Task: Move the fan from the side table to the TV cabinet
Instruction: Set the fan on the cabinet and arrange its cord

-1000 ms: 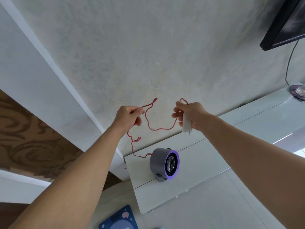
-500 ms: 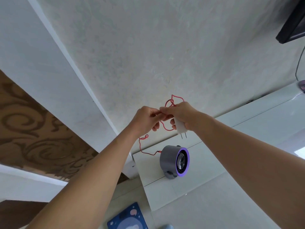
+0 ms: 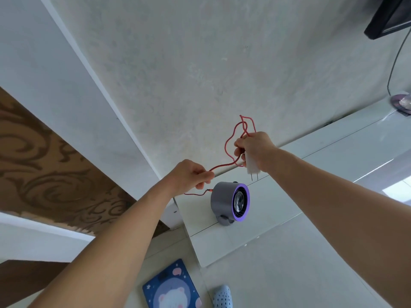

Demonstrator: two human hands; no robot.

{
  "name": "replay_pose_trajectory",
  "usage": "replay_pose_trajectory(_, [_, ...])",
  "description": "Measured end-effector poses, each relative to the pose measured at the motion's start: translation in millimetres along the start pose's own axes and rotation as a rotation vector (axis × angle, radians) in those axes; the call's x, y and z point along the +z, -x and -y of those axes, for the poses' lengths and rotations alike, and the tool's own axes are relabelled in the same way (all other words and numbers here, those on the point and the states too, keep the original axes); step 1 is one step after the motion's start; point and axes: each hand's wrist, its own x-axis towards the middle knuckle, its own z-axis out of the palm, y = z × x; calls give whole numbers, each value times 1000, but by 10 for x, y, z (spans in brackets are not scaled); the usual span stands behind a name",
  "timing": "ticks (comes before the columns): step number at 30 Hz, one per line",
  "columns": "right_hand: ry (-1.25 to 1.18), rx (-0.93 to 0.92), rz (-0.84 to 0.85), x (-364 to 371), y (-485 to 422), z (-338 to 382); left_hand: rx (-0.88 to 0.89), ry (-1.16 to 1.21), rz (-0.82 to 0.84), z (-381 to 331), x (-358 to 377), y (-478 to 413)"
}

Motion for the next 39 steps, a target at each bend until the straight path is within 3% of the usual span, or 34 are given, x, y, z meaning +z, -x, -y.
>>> replay_pose_trajectory(9, [91,33,-92,-386,37,-571,-112,-43,114,450,449,437])
replay_pose_trajectory(15, [96,5,-226,-419,20,-1023,-153,-322,216,576,702,664])
replay_pose_trajectory(18, [89,-11,-298,-484,13,-1277,-170,-504,196,748,848,771])
replay_pose_trajectory(22, [55,-6,-364,-549,-4,-1659,-227,-527,102,997,1059,822])
replay_pose_trajectory(28, [54,54,-430,-506,17,-2362,-317,-30,-74,1314,1351,828])
replay_pose_trajectory(34, [26,103,-306,-259,129,-2838,-421,414,-204,1319,1600,856])
replay_pose_trajectory(39, [-43,58,-186,-5,278,-2960,-554,643,-241,1210,1784,870])
